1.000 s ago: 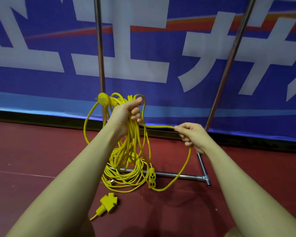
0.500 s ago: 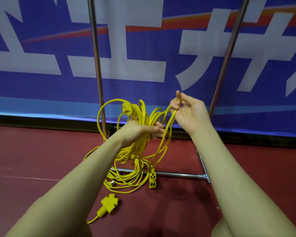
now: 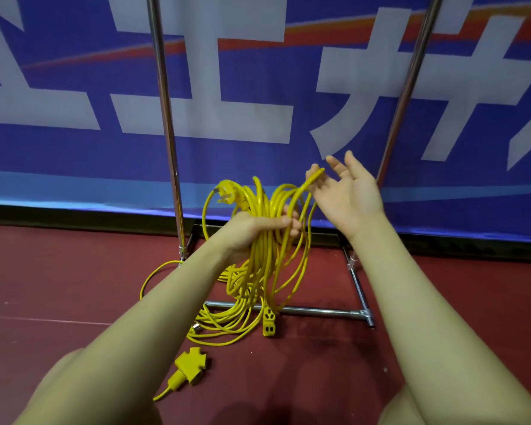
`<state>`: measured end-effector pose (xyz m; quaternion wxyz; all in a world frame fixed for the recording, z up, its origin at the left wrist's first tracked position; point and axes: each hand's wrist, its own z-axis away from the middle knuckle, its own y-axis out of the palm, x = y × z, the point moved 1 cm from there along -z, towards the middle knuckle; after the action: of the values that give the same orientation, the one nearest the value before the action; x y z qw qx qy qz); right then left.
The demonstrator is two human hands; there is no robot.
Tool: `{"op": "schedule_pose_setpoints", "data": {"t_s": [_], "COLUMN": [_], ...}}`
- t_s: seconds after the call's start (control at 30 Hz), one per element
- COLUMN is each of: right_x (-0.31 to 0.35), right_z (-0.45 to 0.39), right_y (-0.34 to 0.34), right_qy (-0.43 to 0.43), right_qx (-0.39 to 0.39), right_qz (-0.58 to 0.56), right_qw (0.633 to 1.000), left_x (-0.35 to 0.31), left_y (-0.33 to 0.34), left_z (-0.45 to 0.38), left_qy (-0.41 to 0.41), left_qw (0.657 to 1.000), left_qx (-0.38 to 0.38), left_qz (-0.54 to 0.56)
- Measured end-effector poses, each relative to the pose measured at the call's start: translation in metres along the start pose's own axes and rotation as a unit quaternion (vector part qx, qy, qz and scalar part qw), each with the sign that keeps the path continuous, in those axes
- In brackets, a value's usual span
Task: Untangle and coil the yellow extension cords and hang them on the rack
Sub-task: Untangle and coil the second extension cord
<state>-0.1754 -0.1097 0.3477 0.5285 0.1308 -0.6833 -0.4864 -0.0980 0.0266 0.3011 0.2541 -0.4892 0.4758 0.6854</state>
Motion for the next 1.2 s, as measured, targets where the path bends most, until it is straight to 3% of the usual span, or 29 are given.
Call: {"op": "schedule_pose_setpoints", "data": {"t_s": [0.13,0.2,0.3,0.37,0.53,0.67,0.77,0.93,1.1,1.13,1.2], "right_x": [-0.002,-0.013,-0.035,-0.045,-0.051,-0.062,-0.070,-0.069,-0.056,-0.054,-0.047], "right_z": [-0.001,0.004,0.010,0.012,0.014,0.011,0.010,0.008,0.008,0.008,0.008], "right_y": [-0.007,-0.008,-0.009,-0.011,-0.016,-0.013,-0.009,-0.008,-0.016,-0.018,-0.018], "right_qy": [-0.013,0.020,0.099,0.103,0.071,0.039,-0.003,-0.015,0.009,0.034,0.072], "right_qx": [-0.009,0.015,0.116,0.172,0.209,0.185,0.179,0.153,0.141,0.142,0.129], "right_qz": [0.152,0.248,0.430,0.517,0.602,0.556,0.560,0.504,0.548,0.531,0.433], "right_qw": [0.988,0.968,0.890,0.832,0.767,0.809,0.809,0.850,0.824,0.834,0.889], "left_x": [-0.020,-0.029,-0.038,-0.041,-0.053,-0.054,-0.048,-0.045,-0.047,-0.048,-0.047], "left_y": [-0.006,-0.013,-0.020,-0.022,-0.035,-0.035,-0.027,-0.027,-0.034,-0.035,-0.037], "left_z": [-0.005,-0.008,-0.009,-0.008,0.002,0.007,0.007,0.004,0.005,0.005,0.006], "left_qy": [0.107,0.153,0.192,0.204,0.234,0.235,0.219,0.208,0.196,0.187,0.159], "left_qw": [0.983,0.966,0.946,0.939,0.916,0.916,0.925,0.924,0.930,0.937,0.954], "left_qx": [-0.092,-0.127,-0.150,-0.158,-0.175,-0.174,-0.170,-0.167,-0.164,-0.165,-0.164], "left_qz": [0.121,0.165,0.216,0.228,0.273,0.276,0.258,0.274,0.264,0.244,0.195]}}
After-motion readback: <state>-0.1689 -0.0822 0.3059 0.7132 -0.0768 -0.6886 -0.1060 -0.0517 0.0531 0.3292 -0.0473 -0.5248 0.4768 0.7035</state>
